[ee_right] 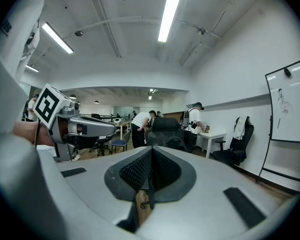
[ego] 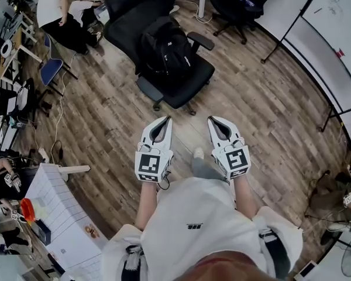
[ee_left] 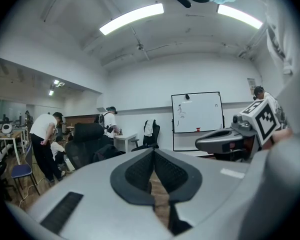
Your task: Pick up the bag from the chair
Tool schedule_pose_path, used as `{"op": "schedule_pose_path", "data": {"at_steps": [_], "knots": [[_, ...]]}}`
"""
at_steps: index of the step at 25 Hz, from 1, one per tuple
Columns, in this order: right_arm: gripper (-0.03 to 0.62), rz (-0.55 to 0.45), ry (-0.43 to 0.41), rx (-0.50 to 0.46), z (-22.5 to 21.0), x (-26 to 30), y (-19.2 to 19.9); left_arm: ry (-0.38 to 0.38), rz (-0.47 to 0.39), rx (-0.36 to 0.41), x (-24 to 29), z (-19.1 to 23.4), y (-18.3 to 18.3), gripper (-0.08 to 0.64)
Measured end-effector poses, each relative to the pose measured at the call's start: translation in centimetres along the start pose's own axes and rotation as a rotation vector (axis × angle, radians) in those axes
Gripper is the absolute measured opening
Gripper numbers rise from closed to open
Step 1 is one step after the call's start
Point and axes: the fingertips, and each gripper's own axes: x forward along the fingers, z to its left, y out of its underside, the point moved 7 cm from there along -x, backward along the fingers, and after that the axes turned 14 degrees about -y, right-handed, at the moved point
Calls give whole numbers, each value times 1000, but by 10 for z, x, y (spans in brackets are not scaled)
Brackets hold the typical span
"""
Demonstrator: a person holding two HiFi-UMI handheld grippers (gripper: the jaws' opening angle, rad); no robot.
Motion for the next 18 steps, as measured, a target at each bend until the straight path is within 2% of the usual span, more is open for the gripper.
{"op": "schedule_pose_path", "data": {"at_steps": [12,18], "knots": [[-6,6,-74,1,-86,34,-8,-69,34,4,81,-9,-11,12],[-5,7,-111,2,-113,49,-6,-96,42,4,105,-12,-12,12]]}}
